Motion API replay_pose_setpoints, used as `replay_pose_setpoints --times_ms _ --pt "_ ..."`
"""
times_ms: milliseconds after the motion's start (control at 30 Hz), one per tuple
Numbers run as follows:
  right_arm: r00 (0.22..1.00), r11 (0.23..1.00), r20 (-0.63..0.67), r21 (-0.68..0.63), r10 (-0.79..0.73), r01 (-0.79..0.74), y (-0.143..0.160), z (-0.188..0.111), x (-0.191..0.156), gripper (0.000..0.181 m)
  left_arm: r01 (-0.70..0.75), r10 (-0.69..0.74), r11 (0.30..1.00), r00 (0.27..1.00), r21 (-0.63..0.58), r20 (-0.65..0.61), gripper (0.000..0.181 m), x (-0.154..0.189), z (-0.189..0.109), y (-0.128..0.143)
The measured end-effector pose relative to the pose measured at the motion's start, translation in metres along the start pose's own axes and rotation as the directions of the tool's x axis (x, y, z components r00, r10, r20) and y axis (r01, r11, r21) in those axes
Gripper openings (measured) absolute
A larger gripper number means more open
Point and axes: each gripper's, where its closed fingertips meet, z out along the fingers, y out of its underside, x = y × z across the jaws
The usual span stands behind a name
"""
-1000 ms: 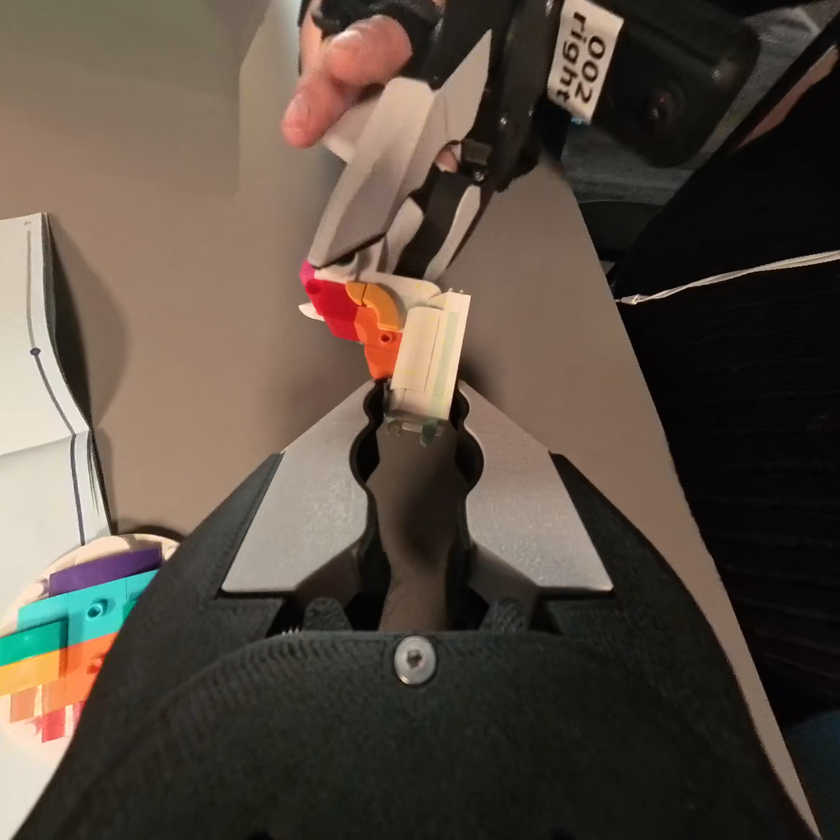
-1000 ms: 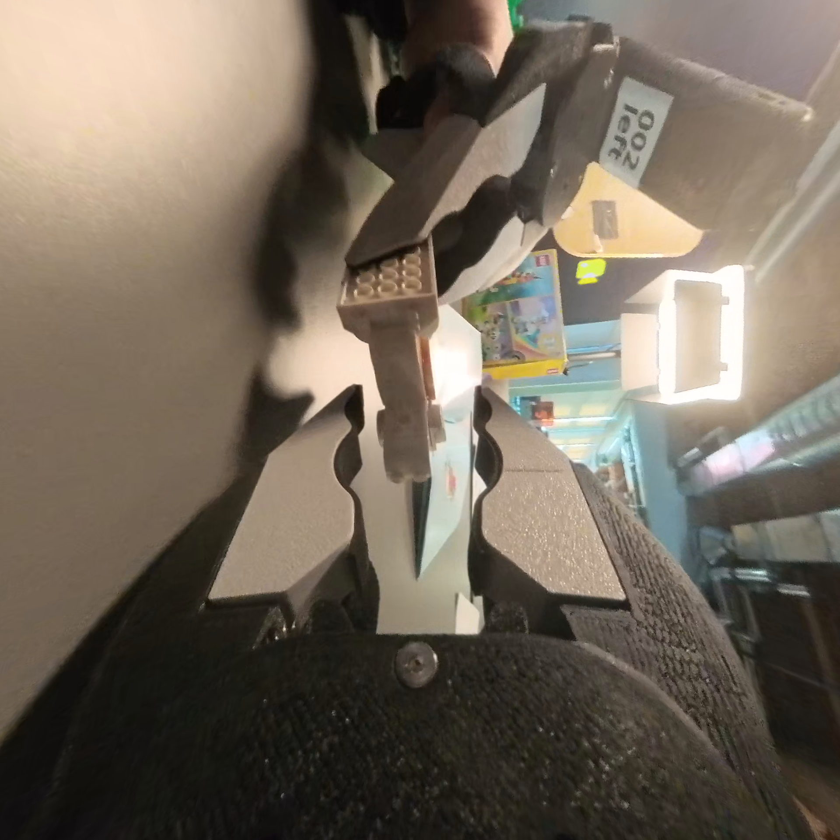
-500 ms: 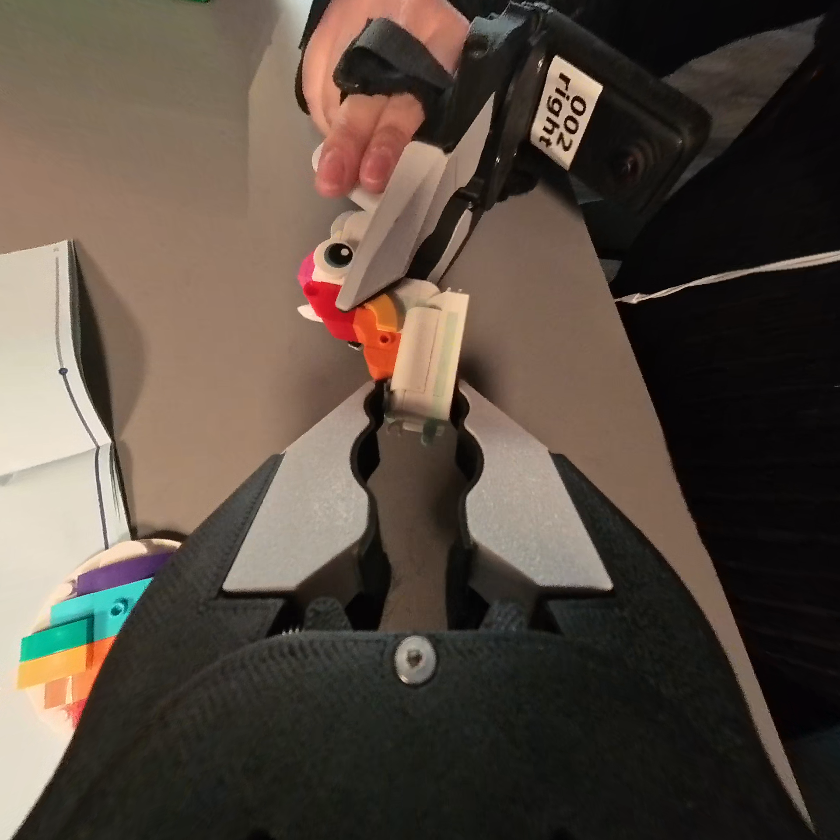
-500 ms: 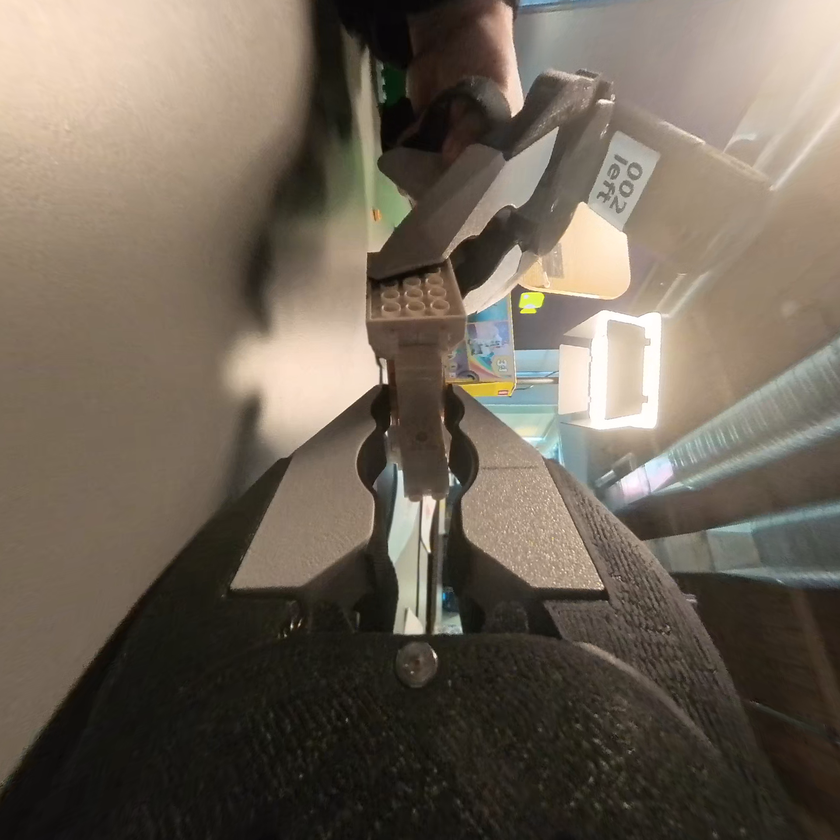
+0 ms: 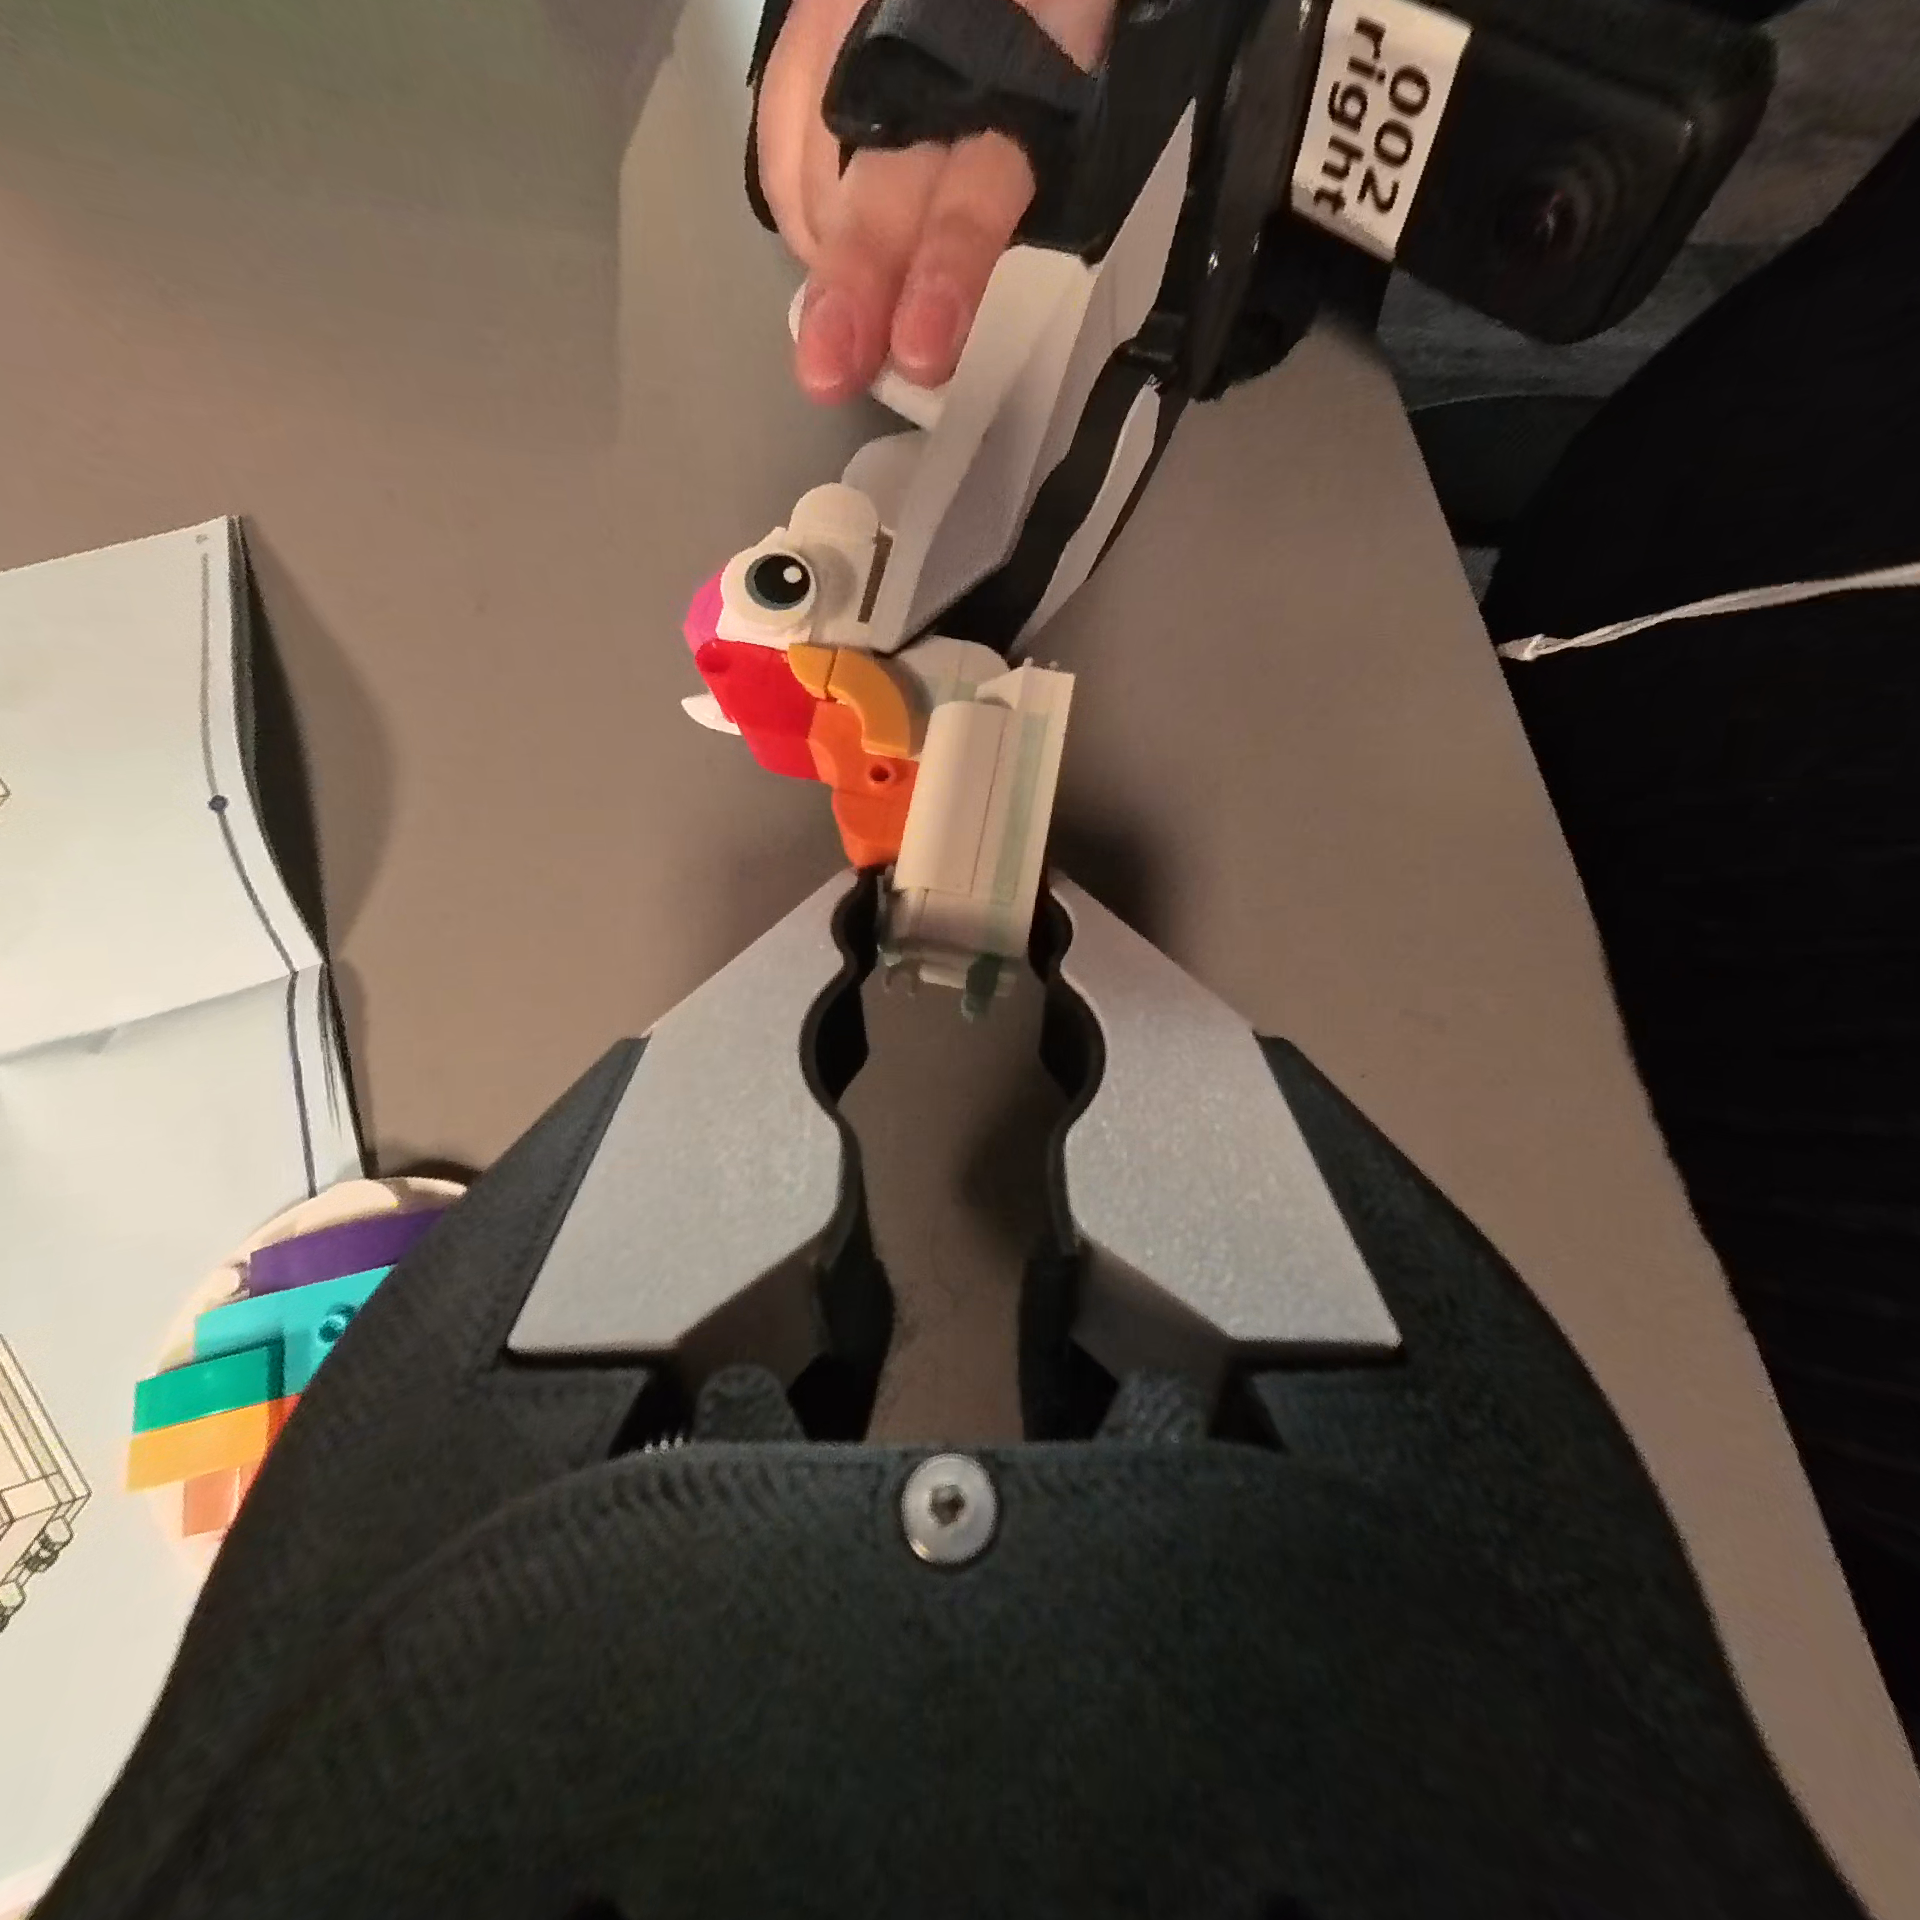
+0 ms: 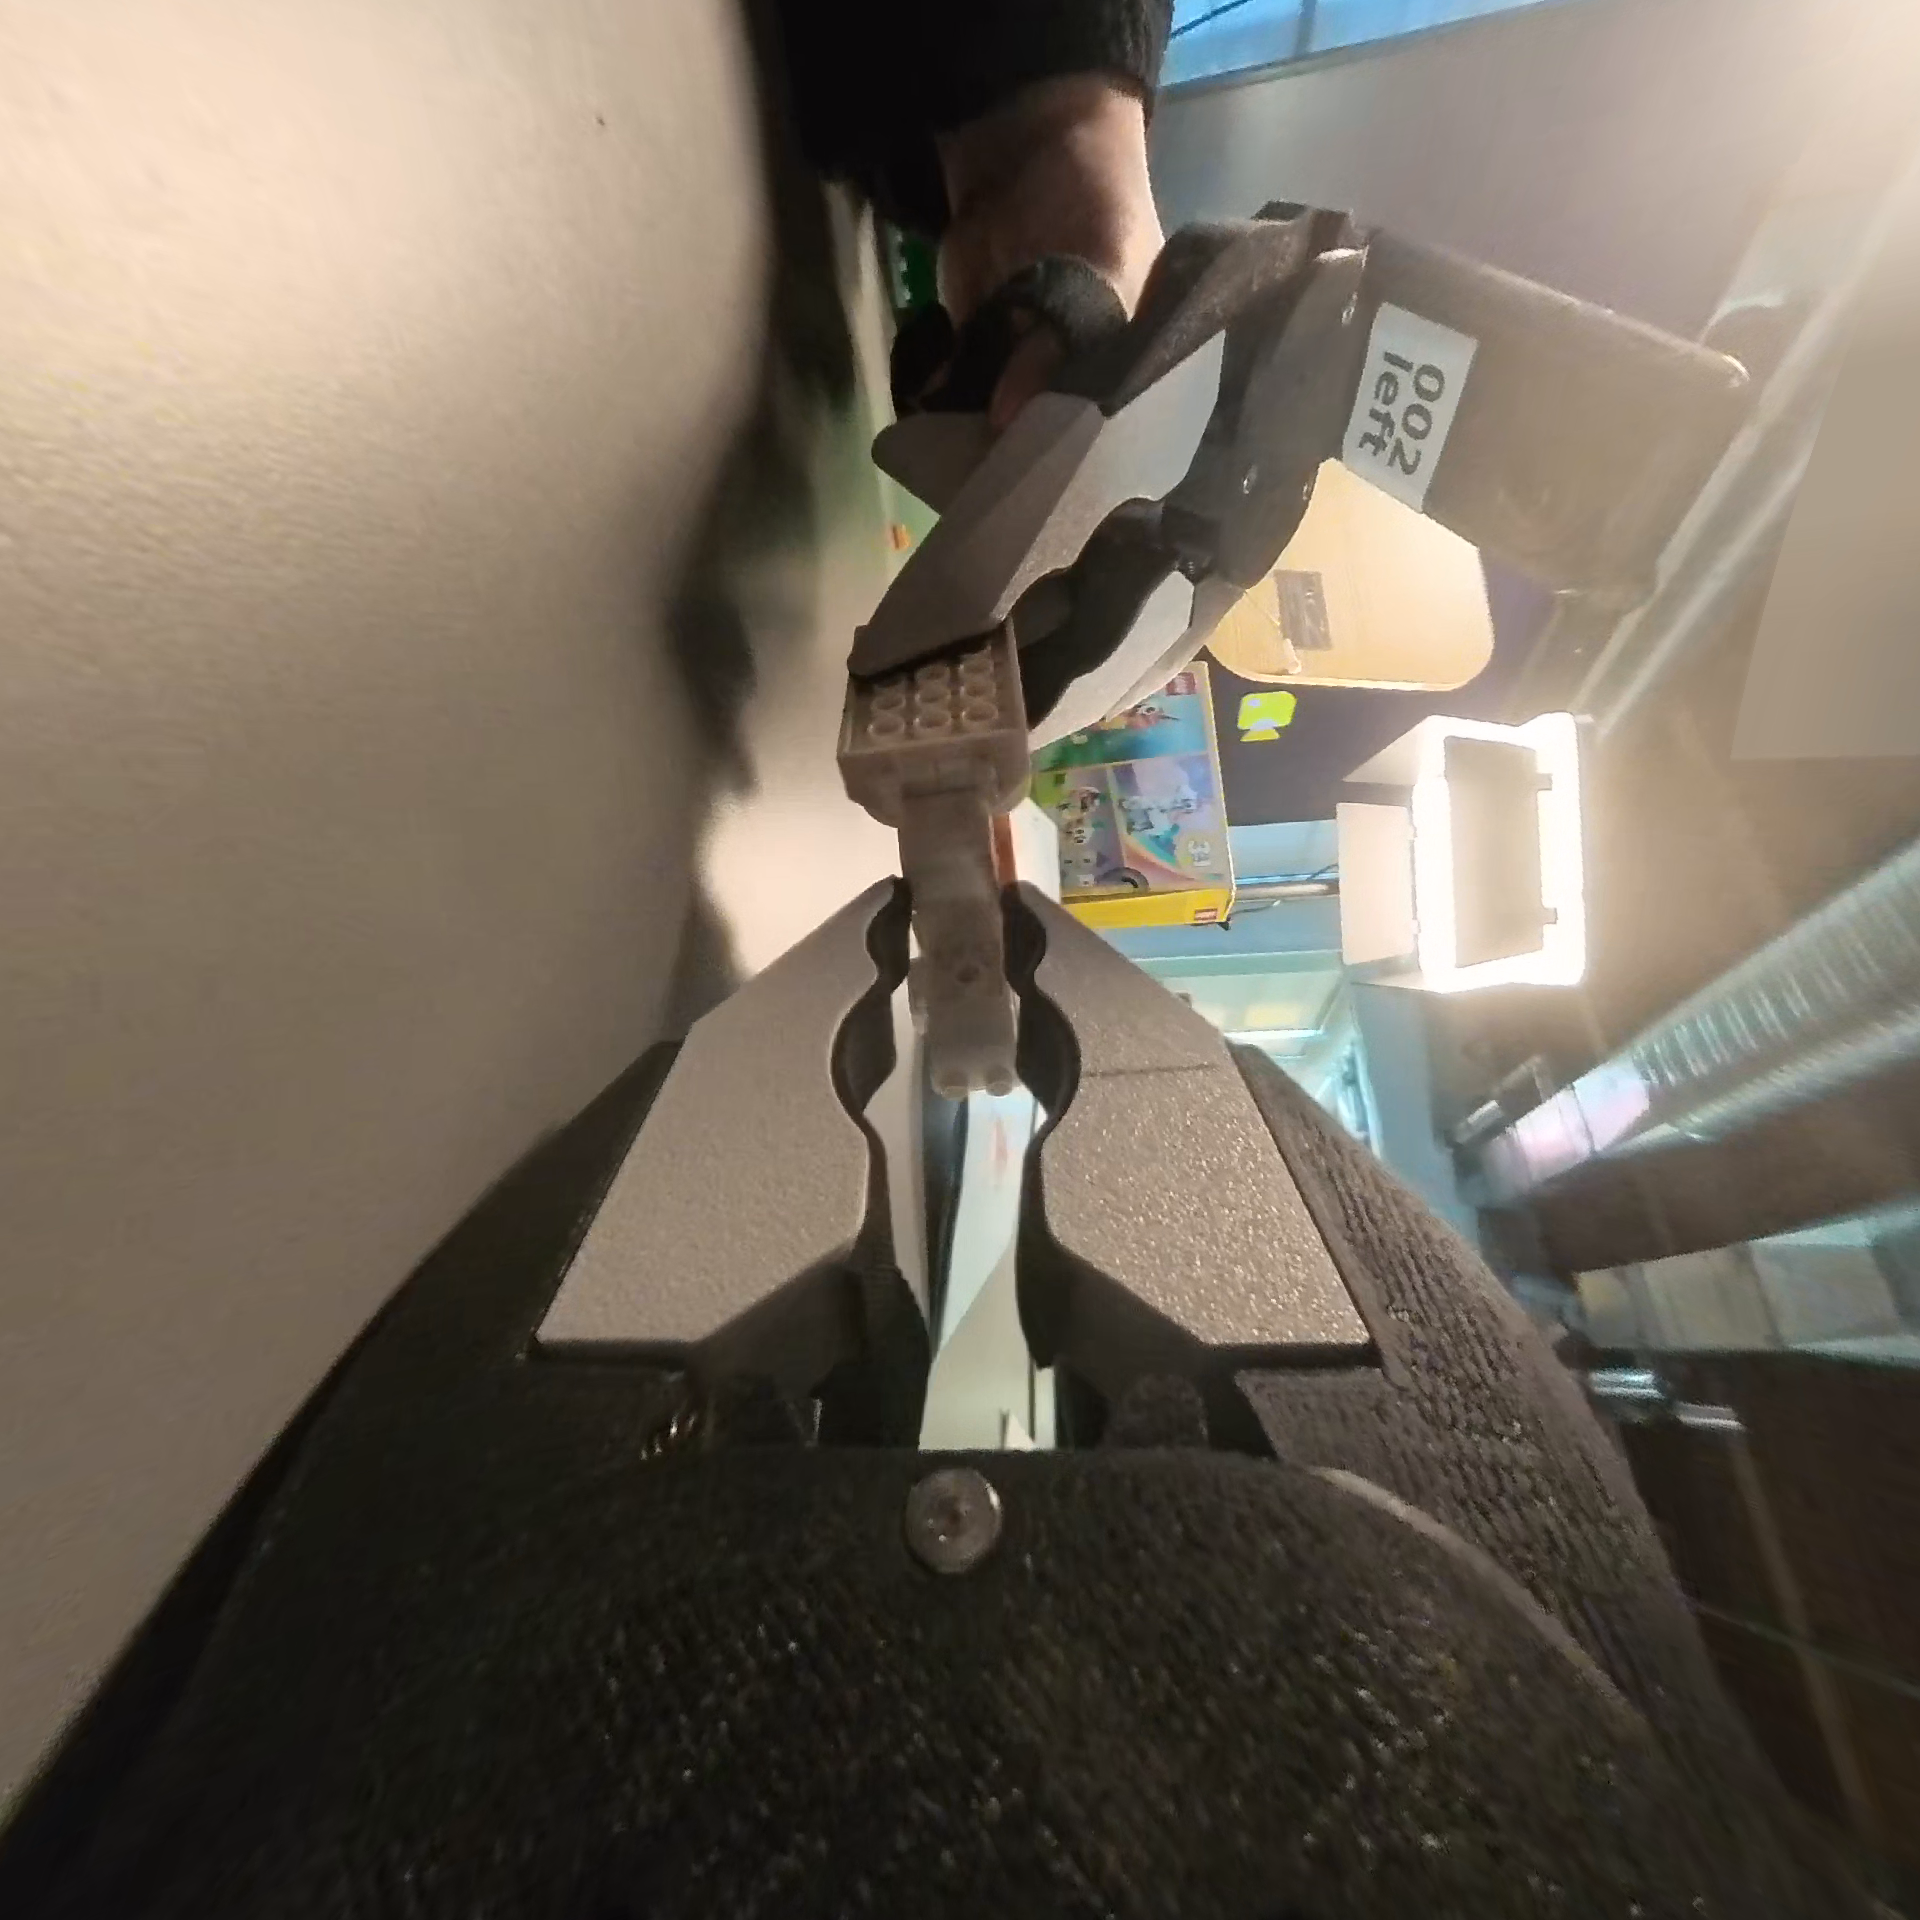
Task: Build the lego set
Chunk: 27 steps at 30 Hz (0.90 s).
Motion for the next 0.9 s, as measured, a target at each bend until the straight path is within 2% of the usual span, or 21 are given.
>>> replay_pose_setpoints --times_ms 700,900 --pt "0.989 0.996 0.115 -0.006 0.088 -0.088 0.0 0.001 -0.011 0.018 -0.055 0.055 0.998 0.998 -0.044 -0.005 0.028 0.002 0.005 0.008" --pt "0.998 0.999 0.044 -0.007 0.054 -0.054 0.002 0.001 -0.003 0.023 -0.002 0.002 1.0 1.0 -0.02 0.002 0.028 -0.002 0.004 0.004"
